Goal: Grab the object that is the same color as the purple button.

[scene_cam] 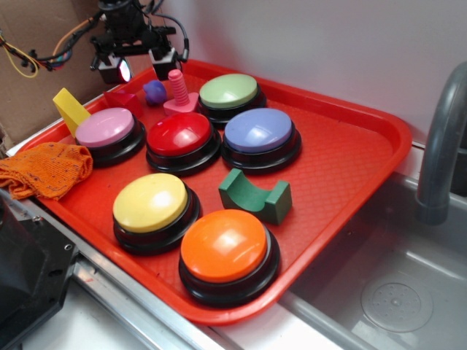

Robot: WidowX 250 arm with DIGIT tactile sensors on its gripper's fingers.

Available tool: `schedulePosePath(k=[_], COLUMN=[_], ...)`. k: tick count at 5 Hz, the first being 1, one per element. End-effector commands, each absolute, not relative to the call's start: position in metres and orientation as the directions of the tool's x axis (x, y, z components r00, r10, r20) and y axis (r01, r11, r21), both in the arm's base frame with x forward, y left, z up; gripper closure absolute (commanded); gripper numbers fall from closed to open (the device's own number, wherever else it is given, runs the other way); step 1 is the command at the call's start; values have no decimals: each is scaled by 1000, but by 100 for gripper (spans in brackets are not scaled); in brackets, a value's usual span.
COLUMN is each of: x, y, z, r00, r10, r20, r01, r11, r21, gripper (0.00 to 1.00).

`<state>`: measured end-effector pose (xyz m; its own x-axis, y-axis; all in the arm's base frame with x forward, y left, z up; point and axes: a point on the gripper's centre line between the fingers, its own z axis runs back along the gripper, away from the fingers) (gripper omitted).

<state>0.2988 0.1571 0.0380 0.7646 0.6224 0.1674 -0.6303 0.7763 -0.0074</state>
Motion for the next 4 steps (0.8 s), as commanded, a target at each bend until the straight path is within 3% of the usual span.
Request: schedulePosePath(k=[1, 2, 3, 4], x=[300, 298, 298, 299], y=[156, 153, 153, 152], z=[44, 40, 36, 50], r00=[790, 795, 791, 792], r10=[584, 581, 591, 584], r20=[185, 172, 160, 177], r01=[-591, -588, -598, -595], r11=[806, 809, 802, 804], r21=[-20, -13, -7, 8], gripper=[0, 100, 100, 100])
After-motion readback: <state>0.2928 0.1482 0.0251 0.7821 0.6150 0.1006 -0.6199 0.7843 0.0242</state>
